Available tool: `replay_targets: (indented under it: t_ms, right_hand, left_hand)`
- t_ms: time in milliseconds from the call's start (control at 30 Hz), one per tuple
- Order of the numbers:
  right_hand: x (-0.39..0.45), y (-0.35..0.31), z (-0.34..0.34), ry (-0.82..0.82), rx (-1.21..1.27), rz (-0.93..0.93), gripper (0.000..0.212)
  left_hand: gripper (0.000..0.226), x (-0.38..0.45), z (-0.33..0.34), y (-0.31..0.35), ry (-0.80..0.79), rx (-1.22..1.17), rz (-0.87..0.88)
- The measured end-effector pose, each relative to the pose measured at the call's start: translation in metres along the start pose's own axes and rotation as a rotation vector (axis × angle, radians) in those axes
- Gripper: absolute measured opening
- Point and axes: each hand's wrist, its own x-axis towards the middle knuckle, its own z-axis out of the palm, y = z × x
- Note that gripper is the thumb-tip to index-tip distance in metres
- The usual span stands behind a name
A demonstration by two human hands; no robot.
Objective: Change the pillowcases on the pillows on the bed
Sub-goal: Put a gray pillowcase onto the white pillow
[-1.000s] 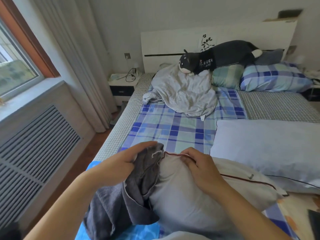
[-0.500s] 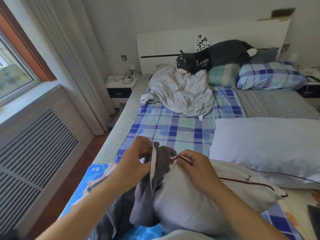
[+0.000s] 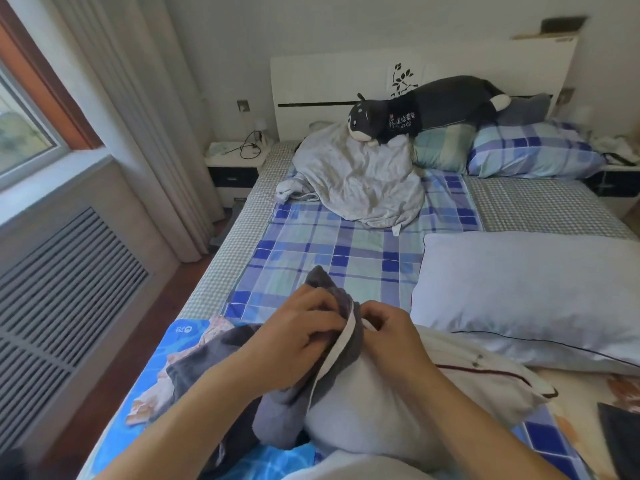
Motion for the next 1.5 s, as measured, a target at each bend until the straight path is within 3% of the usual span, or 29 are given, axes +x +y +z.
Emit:
replay_targets:
  t_ms: [100,267,367,433,533,600,667,733,833,933,1000,1067,1167,1233,1333,1433,1500]
  right_hand:
    - [0.002,0.001,-0.002,0.018,0.036,0.048,0.010]
    - [0.003,0.001,-0.013,-0.184,0.212,0.176,0.024]
    - [0.008,-0.002,-0.012,-0.182,0.558,0.370,0.023]
    - [0.014,0.003,-0.010,-0.140,0.644,0.389,0.039]
    - [0.020,0.005,-0.012,-0.139,0.277,0.296,0.066]
    - [0.022,0.009,-0.016,-0.057,0.030,0.216,0.051]
    - [0.024,0.012,-0.018,0.075,-0.059,0.145,0.014]
    - [0.022,0.013,-0.018,0.164,-0.022,0.120,0.016]
    - [0.024,0.018,-0.017,0.257,0.031,0.121,0.025]
    - [0.024,0.018,-0.013,0.290,0.034,0.116,0.024]
    - [0.019,0.012,-0.010,0.270,-0.077,0.079,0.024]
    - [0.011,0.005,-0.019,0.284,-0.347,0.026,0.020]
    - [-0.001,0.009,-0.071,0.553,-0.610,0.023,0.020]
    - [-0.011,0.023,-0.106,0.682,-0.547,0.068,0.019]
    - [-0.015,0.045,-0.128,0.693,-0.346,0.183,0.015]
    - [-0.015,0.038,-0.150,0.480,0.433,0.411,0.016]
    - [-0.022,0.032,-0.164,0.339,0.657,0.505,0.020]
  left_hand:
    - [0.039,-0.001,0.017,-0.002,-0.019,-0.128,-0.205]
    - [0.061,-0.004,0.028,-0.009,-0.110,-0.097,-0.322]
    - [0.055,-0.005,0.030,-0.005,-0.145,0.164,-0.221]
    - [0.045,-0.003,0.039,0.005,-0.089,0.401,-0.063]
    - [0.031,-0.009,0.059,0.018,-0.002,0.409,0.084]
    - [0.034,-0.019,0.068,0.015,0.133,0.080,0.046]
    - [0.054,-0.032,0.072,0.008,0.331,-0.383,-0.193]
    - [0.060,-0.037,0.076,0.001,0.375,-0.561,-0.461]
    - [0.070,-0.032,0.076,-0.006,0.161,-0.436,-0.657]
    - [0.061,-0.020,0.074,-0.009,0.079,-0.339,-0.623]
    - [0.042,-0.013,0.075,-0.010,0.031,-0.229,-0.576]
    - [0.026,-0.007,0.068,-0.013,0.043,-0.177,-0.565]
    - [0.030,-0.004,0.042,-0.033,0.269,-0.232,-0.631]
    - [0.032,-0.004,0.023,-0.043,0.351,-0.249,-0.638]
    - [0.037,0.000,0.019,-0.042,0.253,-0.332,-0.561]
    - [0.038,0.005,0.024,-0.043,0.223,-0.525,-0.525]
    - [0.034,0.006,0.024,-0.047,0.230,-0.573,-0.527]
